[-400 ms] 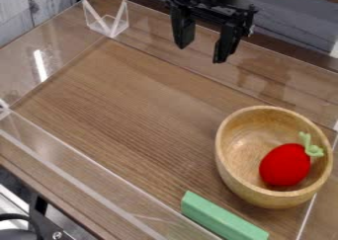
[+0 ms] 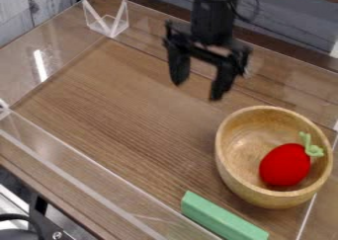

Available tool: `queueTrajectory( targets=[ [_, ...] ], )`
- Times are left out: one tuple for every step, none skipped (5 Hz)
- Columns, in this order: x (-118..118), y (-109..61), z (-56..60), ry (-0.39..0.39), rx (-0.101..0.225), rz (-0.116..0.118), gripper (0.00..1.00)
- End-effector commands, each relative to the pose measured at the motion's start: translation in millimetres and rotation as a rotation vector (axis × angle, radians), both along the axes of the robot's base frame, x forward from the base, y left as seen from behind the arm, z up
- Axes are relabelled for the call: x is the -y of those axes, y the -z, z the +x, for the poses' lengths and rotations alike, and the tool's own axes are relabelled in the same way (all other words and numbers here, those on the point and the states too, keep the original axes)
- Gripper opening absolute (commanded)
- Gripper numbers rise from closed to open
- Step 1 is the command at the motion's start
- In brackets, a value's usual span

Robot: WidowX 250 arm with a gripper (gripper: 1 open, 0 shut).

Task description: Move the red object to the left side of the table

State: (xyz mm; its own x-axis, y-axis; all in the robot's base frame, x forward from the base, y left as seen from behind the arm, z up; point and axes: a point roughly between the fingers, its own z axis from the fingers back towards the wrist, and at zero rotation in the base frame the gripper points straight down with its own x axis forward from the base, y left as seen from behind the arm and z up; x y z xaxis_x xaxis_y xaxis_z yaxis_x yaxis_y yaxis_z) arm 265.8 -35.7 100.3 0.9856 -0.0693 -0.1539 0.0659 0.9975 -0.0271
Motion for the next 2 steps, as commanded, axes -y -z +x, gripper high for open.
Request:
queueTrajectory(
  targets=[
    [29,-22.4,-10.9,0.116,0.078,-0.025,1.0],
    [50,-29.8,-23.4,0.201,0.092,-0.038,1.0]
  ],
)
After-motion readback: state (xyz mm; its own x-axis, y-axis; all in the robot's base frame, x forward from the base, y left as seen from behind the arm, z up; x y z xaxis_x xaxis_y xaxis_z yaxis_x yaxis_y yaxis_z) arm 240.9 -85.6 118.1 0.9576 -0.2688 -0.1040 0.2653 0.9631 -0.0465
